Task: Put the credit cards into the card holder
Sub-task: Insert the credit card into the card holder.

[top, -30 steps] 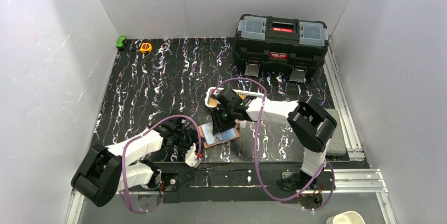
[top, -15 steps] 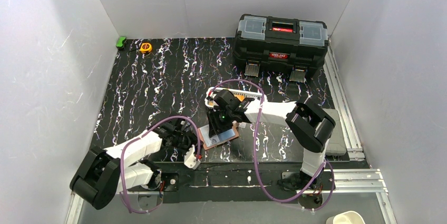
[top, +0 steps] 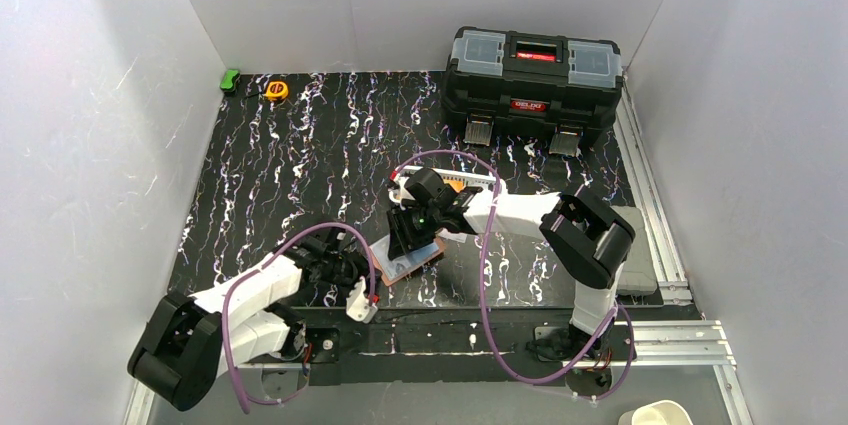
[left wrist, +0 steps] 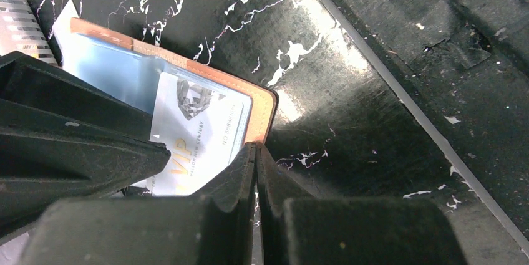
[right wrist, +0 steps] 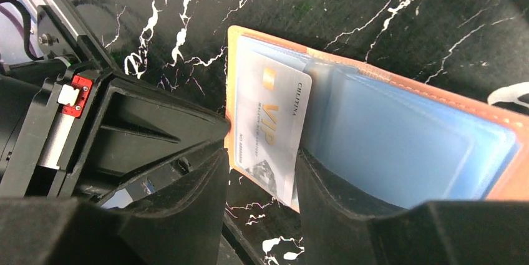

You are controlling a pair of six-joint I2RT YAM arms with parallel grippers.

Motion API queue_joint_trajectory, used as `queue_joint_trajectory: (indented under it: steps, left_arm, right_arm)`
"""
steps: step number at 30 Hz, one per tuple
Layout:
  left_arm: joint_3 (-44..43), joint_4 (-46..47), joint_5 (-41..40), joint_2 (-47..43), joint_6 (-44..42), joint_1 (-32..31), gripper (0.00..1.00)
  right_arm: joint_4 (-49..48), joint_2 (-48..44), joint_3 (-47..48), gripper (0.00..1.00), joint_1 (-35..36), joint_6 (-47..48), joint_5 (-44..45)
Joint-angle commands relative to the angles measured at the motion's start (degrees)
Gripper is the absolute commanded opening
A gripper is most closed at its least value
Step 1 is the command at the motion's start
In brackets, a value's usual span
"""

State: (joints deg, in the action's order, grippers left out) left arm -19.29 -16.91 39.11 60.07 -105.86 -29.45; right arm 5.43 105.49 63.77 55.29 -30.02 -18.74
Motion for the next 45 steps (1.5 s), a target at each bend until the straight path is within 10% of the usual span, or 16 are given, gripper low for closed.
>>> queue_joint_trajectory:
  steps: [1, 25, 27, 29, 33, 45]
  left_arm:
    - [-0.15, 0.17, 2.16, 1.26, -0.65, 0.86, 0.0]
    - [-4.35, -21.88, 4.06, -11.54, -7.22, 5.11, 0.0]
    - [-7.13, -18.98, 2.07, -11.0, 0.42, 5.04, 0.0]
    - [-15.17, -3.14, -1.73, -4.14, 33.53, 7.13, 0.06]
    - [-25.48, 5.02, -5.97, 5.87, 54.42, 11.02, 0.14]
    - [-38.61, 3.91, -5.95, 17.87, 70.23, 16.06, 0.18]
  right_arm:
    - [-4.9, -0.41, -0.99, 0.5, 0.79, -0.15, -5.57]
    - [3.55, -7.04, -2.88, 0.54, 0.48, 3.92, -8.23]
    - [7.75, -10.39, -0.08, 0.53, -1.81, 5.32, -4.1]
    - [22.38, -11.85, 12.9, 0.38, -14.63, 8.95, 12.14]
    - [21.77, -6.93, 20.41, 0.4, -19.59, 10.31, 23.17]
    - [16.87, 7.56, 31.83, 0.47, -17.45, 12.09, 16.78]
